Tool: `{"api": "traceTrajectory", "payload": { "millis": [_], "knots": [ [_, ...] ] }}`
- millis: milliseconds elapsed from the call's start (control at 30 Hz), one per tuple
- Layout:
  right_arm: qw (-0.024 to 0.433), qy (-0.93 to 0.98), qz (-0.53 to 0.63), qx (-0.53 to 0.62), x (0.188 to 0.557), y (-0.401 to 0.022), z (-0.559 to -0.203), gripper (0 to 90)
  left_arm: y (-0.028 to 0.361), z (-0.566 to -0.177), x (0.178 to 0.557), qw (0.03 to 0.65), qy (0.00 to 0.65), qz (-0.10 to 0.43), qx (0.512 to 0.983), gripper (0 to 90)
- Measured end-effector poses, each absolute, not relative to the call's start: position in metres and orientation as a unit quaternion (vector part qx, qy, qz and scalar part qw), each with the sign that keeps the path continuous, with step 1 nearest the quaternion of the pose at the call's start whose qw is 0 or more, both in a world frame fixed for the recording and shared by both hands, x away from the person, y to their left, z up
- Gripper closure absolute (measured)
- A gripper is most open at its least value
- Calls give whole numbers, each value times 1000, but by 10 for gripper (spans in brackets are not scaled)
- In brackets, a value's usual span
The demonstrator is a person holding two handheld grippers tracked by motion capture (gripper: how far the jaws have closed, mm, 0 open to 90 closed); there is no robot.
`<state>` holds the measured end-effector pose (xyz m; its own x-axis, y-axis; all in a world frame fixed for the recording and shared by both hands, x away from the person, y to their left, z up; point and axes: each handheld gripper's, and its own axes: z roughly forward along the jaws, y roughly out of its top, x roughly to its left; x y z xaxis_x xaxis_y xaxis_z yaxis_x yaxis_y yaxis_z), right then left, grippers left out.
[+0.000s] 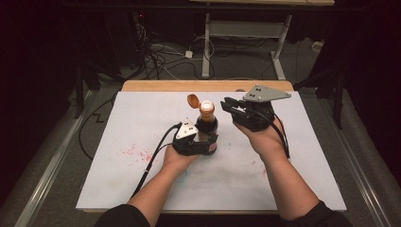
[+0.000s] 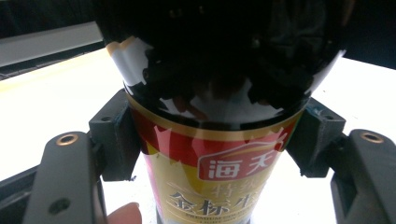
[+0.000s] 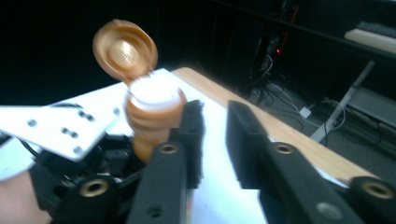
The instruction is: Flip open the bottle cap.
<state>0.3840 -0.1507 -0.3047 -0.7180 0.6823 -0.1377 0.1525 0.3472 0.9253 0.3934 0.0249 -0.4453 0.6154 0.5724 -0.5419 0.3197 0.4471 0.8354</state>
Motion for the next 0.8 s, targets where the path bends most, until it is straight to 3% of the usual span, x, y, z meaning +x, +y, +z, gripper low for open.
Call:
{"api": "traceTrajectory", "payload": {
  "millis": [33, 167, 200, 233, 300, 367, 433, 800],
  "knots": [
    [261, 777, 505, 271, 385, -153, -308, 728, 31, -448, 394, 715, 413, 98, 556, 281],
    [257, 775, 508, 274, 390, -160, -323, 518, 33, -446, 395, 710, 413, 96, 563, 278],
    [253, 774, 510, 276, 391, -161, -327, 467, 28, -444, 395, 725, 426, 83, 535, 277],
    [251, 773, 512, 278, 392, -163, -330, 393, 33, -446, 395, 710, 414, 90, 563, 273],
    [253, 768, 517, 281, 394, -164, -337, 194, 34, -446, 395, 708, 417, 83, 564, 209],
    [249, 764, 522, 287, 396, -165, -343, 20, 34, -443, 395, 714, 426, 71, 552, 88],
    [254, 761, 518, 297, 397, -166, -348, 3, 40, -443, 396, 698, 433, 54, 567, 0],
    [259, 752, 518, 313, 395, -180, -377, 4, 62, -458, 387, 674, 448, 62, 584, 0]
  ]
}}
